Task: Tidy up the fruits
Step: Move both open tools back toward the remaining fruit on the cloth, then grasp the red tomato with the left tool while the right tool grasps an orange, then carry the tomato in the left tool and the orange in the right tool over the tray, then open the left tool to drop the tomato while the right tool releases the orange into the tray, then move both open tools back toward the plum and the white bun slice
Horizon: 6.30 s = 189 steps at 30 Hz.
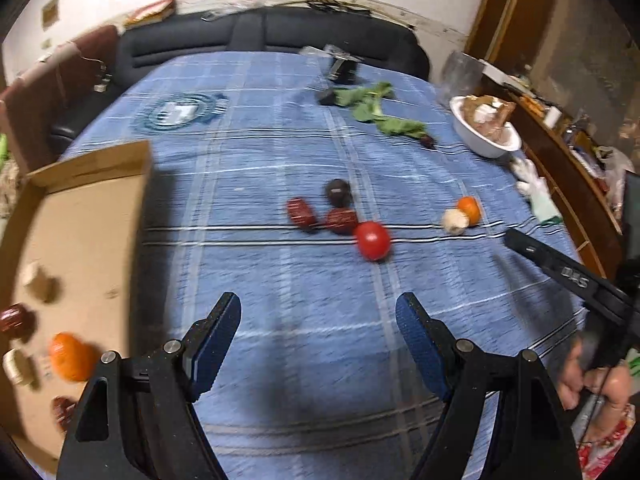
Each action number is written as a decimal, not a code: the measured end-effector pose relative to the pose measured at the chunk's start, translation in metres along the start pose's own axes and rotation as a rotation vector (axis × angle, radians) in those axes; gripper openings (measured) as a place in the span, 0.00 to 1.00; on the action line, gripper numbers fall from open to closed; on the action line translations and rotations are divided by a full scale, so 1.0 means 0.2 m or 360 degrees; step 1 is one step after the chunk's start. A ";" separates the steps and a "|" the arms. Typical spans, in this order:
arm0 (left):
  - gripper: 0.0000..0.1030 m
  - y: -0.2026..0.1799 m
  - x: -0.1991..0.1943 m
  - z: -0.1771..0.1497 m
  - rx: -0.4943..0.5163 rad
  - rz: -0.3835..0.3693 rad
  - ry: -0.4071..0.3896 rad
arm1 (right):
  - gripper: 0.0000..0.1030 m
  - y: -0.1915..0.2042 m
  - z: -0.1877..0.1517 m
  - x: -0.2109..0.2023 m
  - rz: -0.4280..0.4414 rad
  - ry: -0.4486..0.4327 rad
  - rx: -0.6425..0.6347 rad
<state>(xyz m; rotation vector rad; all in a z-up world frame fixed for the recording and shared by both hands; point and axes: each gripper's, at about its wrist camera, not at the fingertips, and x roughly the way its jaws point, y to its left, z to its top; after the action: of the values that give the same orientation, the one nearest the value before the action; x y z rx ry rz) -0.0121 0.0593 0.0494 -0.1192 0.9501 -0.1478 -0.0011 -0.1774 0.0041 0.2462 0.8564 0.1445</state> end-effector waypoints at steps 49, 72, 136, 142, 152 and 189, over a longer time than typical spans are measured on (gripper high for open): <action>0.28 0.34 -0.19 -0.05 -0.0254 0.0041 -0.0165 | 0.31 0.19 0.01 0.07 0.0489 -0.0016 0.0148; 0.28 1.35 -0.16 0.15 -0.0566 0.0373 0.0024 | 0.32 1.64 -0.25 0.25 0.0723 0.0257 -0.0739; 0.79 0.17 -0.27 -0.21 -0.0158 -0.0039 -0.0014 | 0.43 0.39 -0.10 0.03 0.0322 0.0108 -0.0112; 0.79 0.23 -0.27 -0.21 -0.0177 -0.0043 -0.0004 | 0.43 0.64 0.11 0.30 0.0256 0.0137 -0.0178; 0.79 0.34 -0.25 -0.22 -0.0234 -0.0091 0.0012 | 0.43 1.02 0.19 0.64 -0.0104 0.0275 -0.0625; 0.37 0.07 -0.17 -0.12 -0.0046 -0.0116 -0.0025 | 0.42 0.11 0.01 0.13 0.0054 0.0010 -0.0141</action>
<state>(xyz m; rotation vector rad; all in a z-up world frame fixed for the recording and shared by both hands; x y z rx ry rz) -0.0506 0.0786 0.0598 -0.1811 0.9330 -0.2001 0.0171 -0.1512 -0.0076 0.1775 0.8501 0.2147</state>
